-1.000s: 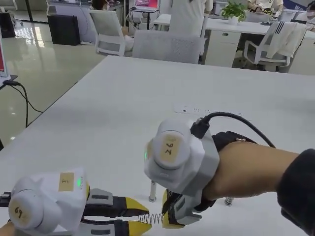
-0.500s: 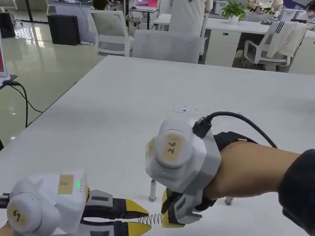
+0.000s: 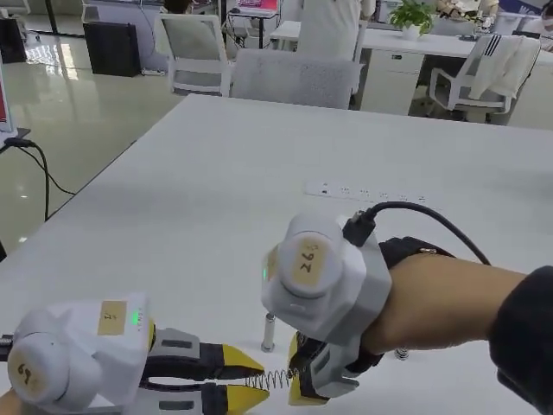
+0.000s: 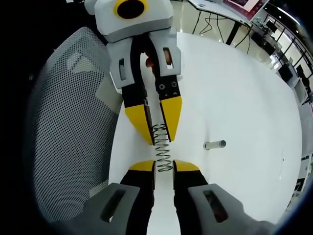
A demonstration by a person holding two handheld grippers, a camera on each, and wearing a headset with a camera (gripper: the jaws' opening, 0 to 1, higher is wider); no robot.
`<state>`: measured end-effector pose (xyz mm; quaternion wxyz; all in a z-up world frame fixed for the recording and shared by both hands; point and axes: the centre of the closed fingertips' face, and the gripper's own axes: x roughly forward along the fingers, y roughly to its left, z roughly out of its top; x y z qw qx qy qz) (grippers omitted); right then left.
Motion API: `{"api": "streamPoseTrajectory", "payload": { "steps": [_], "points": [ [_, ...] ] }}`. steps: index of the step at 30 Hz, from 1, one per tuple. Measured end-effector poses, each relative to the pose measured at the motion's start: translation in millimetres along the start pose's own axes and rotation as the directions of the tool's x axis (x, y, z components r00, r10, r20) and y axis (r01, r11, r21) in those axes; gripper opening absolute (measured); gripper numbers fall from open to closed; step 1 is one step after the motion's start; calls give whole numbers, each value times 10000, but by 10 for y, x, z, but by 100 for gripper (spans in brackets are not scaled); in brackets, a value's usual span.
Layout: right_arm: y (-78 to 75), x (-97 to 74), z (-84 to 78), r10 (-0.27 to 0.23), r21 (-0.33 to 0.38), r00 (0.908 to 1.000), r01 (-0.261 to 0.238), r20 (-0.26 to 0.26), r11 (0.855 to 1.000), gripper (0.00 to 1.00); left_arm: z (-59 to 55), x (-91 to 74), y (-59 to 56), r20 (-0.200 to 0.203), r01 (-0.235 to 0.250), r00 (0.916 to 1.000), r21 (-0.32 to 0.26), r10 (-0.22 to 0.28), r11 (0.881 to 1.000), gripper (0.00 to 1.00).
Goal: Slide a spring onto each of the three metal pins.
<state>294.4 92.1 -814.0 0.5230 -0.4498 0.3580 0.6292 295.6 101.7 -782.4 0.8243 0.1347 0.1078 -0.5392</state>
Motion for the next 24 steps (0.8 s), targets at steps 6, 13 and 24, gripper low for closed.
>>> {"api": "streamPoseTrajectory", "payload": {
  "steps": [6, 13, 24],
  "points": [
    [-18, -9, 4, -67, -43, 10000, 67, 26, 10000, 9, 18, -2, 4, 99, -27, 9999, -13, 27, 10000, 3],
    [-26, -48, 28, -186, -64, 9998, 186, 52, 9998, 8, 6, 0, 17, 87, -65, 9999, -40, 66, 10000, 3],
    [1, -175, 183, -209, -62, 9983, 212, 553, 9998, 8, -41, 21, 12, -143, -43, 9999, -34, 43, 10000, 3]
  ]
}}
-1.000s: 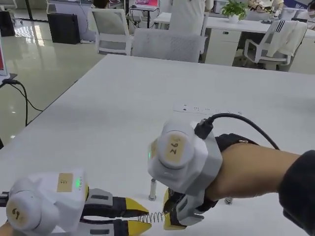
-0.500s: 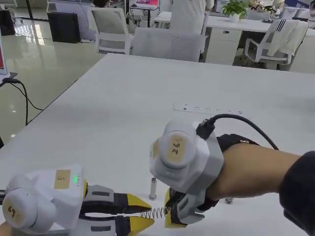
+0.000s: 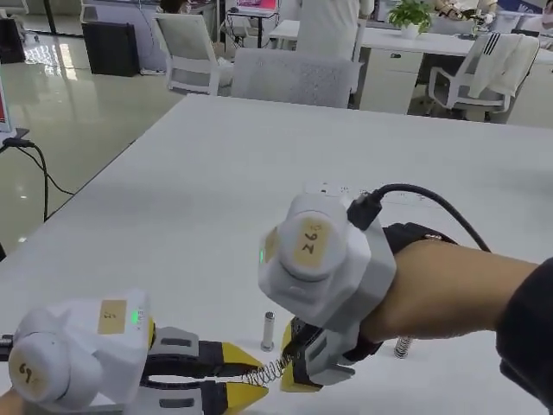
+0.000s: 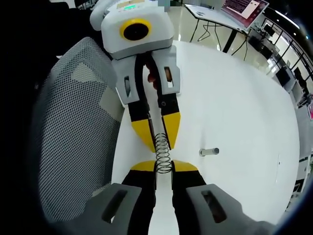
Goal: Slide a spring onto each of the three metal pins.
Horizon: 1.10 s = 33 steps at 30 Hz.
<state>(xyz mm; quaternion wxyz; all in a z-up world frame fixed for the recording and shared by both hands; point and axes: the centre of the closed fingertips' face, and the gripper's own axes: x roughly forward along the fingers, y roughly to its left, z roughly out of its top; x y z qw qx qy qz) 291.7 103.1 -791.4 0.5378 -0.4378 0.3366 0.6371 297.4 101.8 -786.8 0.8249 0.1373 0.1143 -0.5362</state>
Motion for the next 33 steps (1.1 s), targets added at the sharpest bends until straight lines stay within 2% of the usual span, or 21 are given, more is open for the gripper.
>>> {"api": "streamPoseTrajectory", "payload": {
  "steps": [14, 28, 33],
  "points": [
    [56, -53, 178, 100, -53, 9990, -97, 432, 9999, 8, -2, 21, -29, 58, 147, 9999, -212, -146, 9997, 3],
    [86, -78, 255, 59, -252, 9993, -50, 371, 9997, 8, 29, 23, -58, 291, 270, 9992, -362, -260, 9990, 3],
    [81, -51, 242, 109, -241, 9996, -102, 279, 9997, 8, 1, 27, -63, 186, 280, 9994, -296, -275, 9992, 3]
  ]
}}
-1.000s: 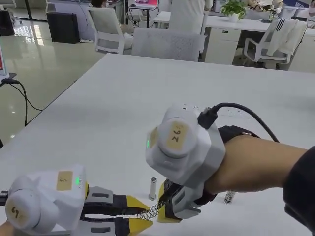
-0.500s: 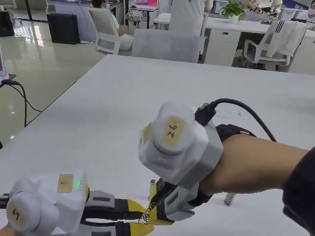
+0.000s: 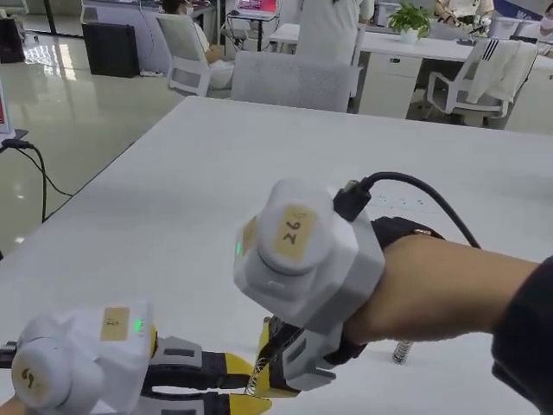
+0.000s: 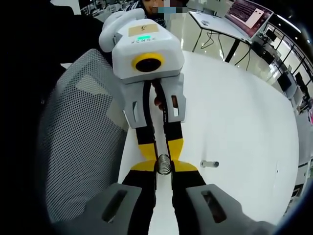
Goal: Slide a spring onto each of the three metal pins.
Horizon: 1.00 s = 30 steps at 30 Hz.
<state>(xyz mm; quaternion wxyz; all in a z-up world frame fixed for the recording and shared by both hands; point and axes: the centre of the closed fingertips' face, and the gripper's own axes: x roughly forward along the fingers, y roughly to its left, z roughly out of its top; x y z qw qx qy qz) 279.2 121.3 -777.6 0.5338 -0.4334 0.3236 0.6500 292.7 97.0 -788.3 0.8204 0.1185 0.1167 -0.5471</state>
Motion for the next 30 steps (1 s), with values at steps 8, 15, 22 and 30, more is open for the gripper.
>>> {"api": "streamPoseTrajectory", "payload": {
  "steps": [8, 15, 22, 30],
  "points": [
    [-43, 10, -22, -53, -12, 9999, 53, -106, 10000, 8, -39, -6, 23, -42, -78, 10000, -202, 78, 9998, 8],
    [-87, 4, -75, -139, 53, 9997, 140, -209, 9999, 8, -109, -29, 78, -163, -379, 9992, -459, 372, 9982, 18],
    [-151, -27, -164, -320, 158, 9987, 326, -401, 9993, 8, -163, -70, 173, -276, -903, 9957, -726, 885, 9933, 32],
    [-201, -81, -244, -424, 303, 9978, 440, -519, 9986, 8, -206, -104, 224, -368, -1218, 9922, -902, 1189, 9884, 42]
  ]
}}
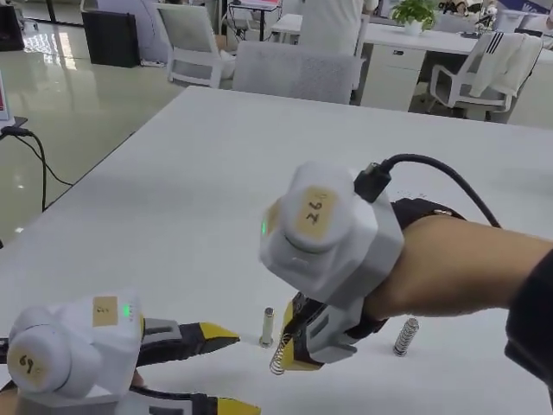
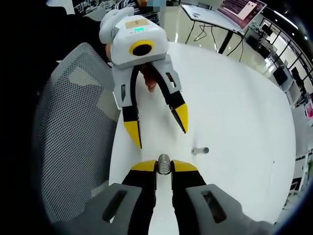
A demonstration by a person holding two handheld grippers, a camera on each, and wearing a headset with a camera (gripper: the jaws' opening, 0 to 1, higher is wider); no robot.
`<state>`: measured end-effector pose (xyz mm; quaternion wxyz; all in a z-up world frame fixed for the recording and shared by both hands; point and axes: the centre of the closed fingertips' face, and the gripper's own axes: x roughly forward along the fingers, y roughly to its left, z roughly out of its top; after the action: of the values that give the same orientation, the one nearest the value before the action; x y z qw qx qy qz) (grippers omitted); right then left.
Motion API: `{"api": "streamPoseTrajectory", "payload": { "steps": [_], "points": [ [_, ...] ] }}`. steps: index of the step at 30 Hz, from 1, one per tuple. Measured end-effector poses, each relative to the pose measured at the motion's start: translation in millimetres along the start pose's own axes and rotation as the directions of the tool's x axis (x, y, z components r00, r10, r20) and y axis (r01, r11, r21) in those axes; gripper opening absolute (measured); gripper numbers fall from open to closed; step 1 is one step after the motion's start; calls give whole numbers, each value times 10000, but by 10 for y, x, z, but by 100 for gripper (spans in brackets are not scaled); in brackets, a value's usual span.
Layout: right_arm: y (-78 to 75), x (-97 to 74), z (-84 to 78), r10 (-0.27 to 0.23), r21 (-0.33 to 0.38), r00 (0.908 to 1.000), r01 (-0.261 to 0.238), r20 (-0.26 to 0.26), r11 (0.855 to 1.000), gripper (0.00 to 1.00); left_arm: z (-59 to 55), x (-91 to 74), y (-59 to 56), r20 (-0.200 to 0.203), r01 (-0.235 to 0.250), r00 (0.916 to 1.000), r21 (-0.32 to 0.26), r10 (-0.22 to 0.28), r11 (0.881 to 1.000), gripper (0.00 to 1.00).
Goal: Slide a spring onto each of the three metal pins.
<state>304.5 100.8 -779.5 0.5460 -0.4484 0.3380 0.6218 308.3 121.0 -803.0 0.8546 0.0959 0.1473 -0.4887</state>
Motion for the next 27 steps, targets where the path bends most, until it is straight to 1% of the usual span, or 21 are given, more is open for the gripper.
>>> {"api": "streamPoseTrajectory", "payload": {
  "steps": [4, 7, 12, 15, 22, 27],
  "points": [
    [-32, -30, -37, -62, 99, 10000, 62, -16, 9999, 8, -18, -5, 14, -36, -90, 10000, -125, 89, 9999, 47],
    [-68, -68, -70, -144, 212, 9999, 144, -25, 9997, 8, -29, -7, 12, -71, -91, 9999, -133, 90, 9999, 49],
    [-166, -141, -138, -383, 444, 9993, 384, -42, 9983, 8, -32, -1, 12, -91, -102, 9999, -173, 100, 9998, 52],
    [-227, -188, -181, -545, 507, 9984, 553, -159, 9972, 8, -32, 6, 9, -112, -80, 9999, -188, 78, 9998, 53],
    [-346, -263, -181, -711, 549, 9972, 721, -213, 9959, 8, -40, 11, 2, -121, -40, 9999, -259, 36, 9997, 55],
    [-435, -289, -144, -777, 425, 9966, 788, -270, 9960, 8, -54, 8, -3, -138, -53, 9999, -310, 48, 9995, 56]
  ]
}}
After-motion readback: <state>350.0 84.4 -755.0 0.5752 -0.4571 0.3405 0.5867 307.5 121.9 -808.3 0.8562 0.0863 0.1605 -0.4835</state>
